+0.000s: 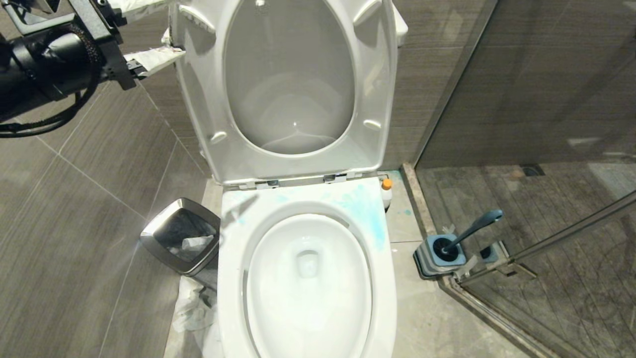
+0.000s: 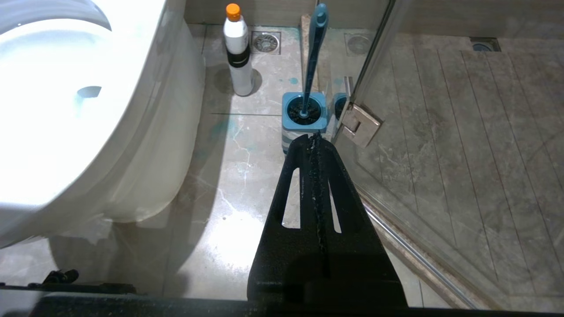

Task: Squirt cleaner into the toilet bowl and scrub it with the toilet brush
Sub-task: Use the left hand to lift the toilet lid slightly

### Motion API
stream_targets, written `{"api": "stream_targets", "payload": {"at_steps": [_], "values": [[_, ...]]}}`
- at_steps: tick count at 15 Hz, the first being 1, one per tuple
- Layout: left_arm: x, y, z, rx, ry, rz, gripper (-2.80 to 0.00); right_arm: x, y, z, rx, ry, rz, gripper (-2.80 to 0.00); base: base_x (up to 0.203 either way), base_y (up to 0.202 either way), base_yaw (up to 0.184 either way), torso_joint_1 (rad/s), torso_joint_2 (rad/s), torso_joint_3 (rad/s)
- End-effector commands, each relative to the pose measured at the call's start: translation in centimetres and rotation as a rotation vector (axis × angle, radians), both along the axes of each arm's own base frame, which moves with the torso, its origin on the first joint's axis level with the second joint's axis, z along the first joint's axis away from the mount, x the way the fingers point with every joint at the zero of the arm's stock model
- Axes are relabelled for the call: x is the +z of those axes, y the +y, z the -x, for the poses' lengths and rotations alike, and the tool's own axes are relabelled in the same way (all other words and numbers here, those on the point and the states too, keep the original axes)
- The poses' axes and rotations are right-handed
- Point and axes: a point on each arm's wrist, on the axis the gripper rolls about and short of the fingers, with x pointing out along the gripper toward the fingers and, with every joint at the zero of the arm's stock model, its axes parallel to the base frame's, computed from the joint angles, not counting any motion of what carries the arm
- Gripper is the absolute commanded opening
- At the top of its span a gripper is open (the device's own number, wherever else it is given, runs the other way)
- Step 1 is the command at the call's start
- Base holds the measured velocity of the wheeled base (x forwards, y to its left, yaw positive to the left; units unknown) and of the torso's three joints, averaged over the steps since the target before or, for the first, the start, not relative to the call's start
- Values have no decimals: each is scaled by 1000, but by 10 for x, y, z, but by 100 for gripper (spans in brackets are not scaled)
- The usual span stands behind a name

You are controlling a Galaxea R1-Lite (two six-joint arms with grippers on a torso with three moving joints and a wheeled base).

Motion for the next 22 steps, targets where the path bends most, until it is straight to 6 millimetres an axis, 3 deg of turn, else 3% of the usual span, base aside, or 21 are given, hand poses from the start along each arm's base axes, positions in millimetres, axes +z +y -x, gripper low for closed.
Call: {"api": "stream_targets", "payload": {"at_steps": [1, 8, 14, 19, 22], "values": [[-2, 0, -14, 24, 4, 11, 0, 0, 0, 0, 0, 0, 1, -280, 0, 0, 0, 0, 0, 0], [-3, -3, -17, 51, -5, 14, 0, 0, 0, 0, 0, 0, 1, -280, 0, 0, 0, 0, 0, 0], [-5, -21, -21, 79, -4, 51, 0, 0, 0, 0, 0, 0, -1, -280, 0, 0, 0, 0, 0, 0], [10, -14, 1, 91, -26, 70, 0, 0, 0, 0, 0, 0, 1, -280, 0, 0, 0, 0, 0, 0], [13, -2, 26, 121, 145, 76, 0, 0, 0, 0, 0, 0, 1, -280, 0, 0, 0, 0, 0, 0]]}}
